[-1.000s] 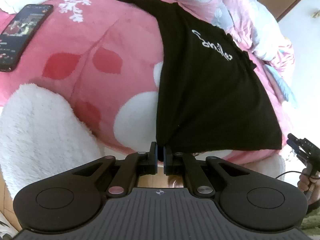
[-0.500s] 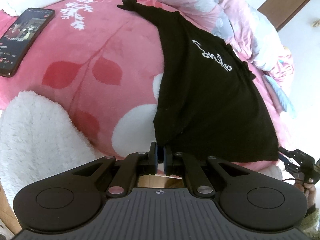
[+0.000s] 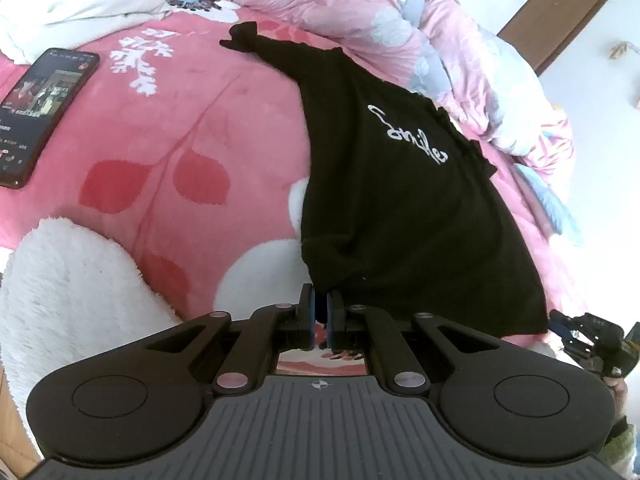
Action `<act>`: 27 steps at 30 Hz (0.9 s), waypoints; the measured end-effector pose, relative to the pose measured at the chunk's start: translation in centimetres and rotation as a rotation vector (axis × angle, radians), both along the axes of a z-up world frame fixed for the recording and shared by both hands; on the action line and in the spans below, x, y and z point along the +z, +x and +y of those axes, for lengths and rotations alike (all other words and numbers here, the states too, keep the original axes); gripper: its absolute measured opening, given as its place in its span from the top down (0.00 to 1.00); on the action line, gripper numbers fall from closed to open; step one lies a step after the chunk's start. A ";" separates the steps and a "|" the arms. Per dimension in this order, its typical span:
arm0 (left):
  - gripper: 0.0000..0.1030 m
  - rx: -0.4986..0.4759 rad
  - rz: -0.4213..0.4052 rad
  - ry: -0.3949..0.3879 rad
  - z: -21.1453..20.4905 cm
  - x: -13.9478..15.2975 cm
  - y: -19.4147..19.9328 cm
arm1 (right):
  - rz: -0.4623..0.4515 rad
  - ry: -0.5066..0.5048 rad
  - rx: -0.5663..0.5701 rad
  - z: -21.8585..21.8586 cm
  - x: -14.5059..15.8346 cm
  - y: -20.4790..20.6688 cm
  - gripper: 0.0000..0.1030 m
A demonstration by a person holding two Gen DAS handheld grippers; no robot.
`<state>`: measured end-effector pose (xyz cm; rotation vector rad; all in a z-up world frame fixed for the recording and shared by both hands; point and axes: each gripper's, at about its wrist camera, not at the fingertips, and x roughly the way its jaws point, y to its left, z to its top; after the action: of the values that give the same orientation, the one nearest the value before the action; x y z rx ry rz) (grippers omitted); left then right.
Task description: Fold clothes
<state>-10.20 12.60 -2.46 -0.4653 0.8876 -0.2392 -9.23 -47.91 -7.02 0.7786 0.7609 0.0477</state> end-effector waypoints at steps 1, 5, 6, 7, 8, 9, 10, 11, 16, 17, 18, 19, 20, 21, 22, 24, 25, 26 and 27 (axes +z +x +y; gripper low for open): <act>0.97 0.003 0.001 -0.002 0.0 0.0 0.0 | -0.002 0.025 -0.007 -0.3 -0.2 0.1 0.76; 0.97 0.018 0.008 -0.009 0.0 -0.3 0.1 | 0.023 0.058 -0.001 -0.3 -1.1 0.8 0.72; 0.97 0.021 0.012 -0.011 0.0 -0.4 0.1 | 0.025 0.060 0.004 -0.2 -1.1 0.8 0.71; 0.97 0.024 0.014 -0.012 0.0 -0.5 0.2 | 0.028 0.061 0.010 -0.1 -1.2 0.8 0.71; 0.97 0.026 0.016 -0.013 0.0 -0.6 0.2 | 0.032 0.064 0.013 0.0 -1.3 0.6 0.71; 0.97 0.029 0.019 -0.013 0.1 -0.7 0.2 | 0.034 0.063 0.014 0.1 -1.3 0.5 0.71; 0.97 0.035 0.024 -0.018 0.1 -0.8 0.3 | 0.036 0.062 0.015 0.2 -1.4 0.4 0.71; 0.97 0.044 0.032 -0.029 0.1 -0.8 0.3 | 0.038 0.060 0.016 0.3 -1.4 0.2 0.72; 0.97 0.084 0.044 -0.120 1.2 -0.2 0.1 | -0.001 0.078 0.018 0.5 -0.5 -0.1 0.93; 0.97 0.080 0.022 -0.141 1.5 0.6 -0.1 | -0.030 0.075 0.021 0.7 0.4 -0.3 0.93; 0.97 0.077 -0.009 -0.156 1.8 1.6 -0.5 | -0.062 0.071 0.024 0.8 1.5 -0.5 0.93; 0.97 0.078 -0.040 -0.167 2.2 2.6 -1.0 | -0.110 0.081 0.034 0.9 2.9 -1.1 0.93; 0.97 0.082 -0.068 -0.181 2.6 3.6 -1.5 | -0.160 0.091 0.043 1.1 4.3 -1.8 0.93; 0.97 0.087 -0.093 -0.188 3.1 4.5 -2.0 | -0.202 0.086 0.051 1.2 5.6 -2.5 0.93; 0.97 0.093 -0.111 -0.182 3.4 5.0 -2.5 | -0.243 0.080 0.058 1.2 6.8 -3.2 0.93; 0.97 0.100 -0.108 -0.163 3.7 5.0 -3.1 | -0.242 0.064 0.071 1.3 7.3 -3.9 0.93; 0.97 0.101 -0.083 -0.152 3.8 4.4 -3.3 | -0.240 0.056 0.077 1.3 7.5 -4.3 0.93; 0.97 0.101 -0.052 -0.133 3.7 3.6 -3.3 | -0.190 0.041 0.089 1.7 6.6 -4.2 0.93; 0.97 0.100 -0.027 -0.109 3.5 2.8 -3.3 | -0.136 0.026 0.100 2.0 5.6 -4.1 0.93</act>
<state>-13.45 16.15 0.31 -0.6053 0.8254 -0.2026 -13.34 -45.86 -1.46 0.7534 0.6703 0.1989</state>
